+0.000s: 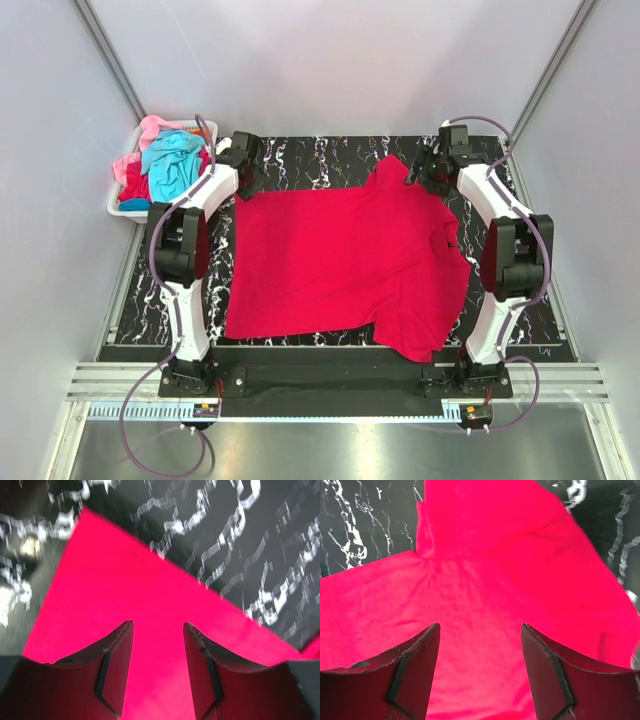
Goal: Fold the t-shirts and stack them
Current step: Flatten the tshirt out
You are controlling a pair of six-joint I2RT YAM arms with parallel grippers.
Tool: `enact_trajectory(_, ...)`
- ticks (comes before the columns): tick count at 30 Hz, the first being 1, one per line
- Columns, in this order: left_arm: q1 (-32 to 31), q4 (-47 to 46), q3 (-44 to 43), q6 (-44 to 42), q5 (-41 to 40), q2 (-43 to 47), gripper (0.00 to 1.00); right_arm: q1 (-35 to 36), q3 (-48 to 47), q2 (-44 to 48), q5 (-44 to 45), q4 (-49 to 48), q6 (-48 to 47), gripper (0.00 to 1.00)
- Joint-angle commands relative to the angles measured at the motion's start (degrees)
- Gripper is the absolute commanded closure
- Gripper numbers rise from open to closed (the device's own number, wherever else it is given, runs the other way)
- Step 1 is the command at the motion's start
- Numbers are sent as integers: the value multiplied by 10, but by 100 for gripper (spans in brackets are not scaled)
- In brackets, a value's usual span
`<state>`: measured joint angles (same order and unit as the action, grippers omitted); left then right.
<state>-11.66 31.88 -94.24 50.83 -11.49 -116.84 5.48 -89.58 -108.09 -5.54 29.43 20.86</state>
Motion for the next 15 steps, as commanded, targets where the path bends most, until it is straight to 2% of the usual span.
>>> enact_trajectory(1,25,29,-55,1,-62,-39,51,-2,-45,-28,-48,-38,-8,28)
enact_trajectory(8,40,63,-88,4,-134,-66,48,-6,-67,-73,-96,-56,-2,28)
enact_trajectory(11,44,66,-104,-4,-140,-76,47,-6,-68,-84,-105,-67,1,28)
enact_trajectory(15,55,67,-145,-17,-110,-120,46,-7,-96,-111,-114,-76,-2,28)
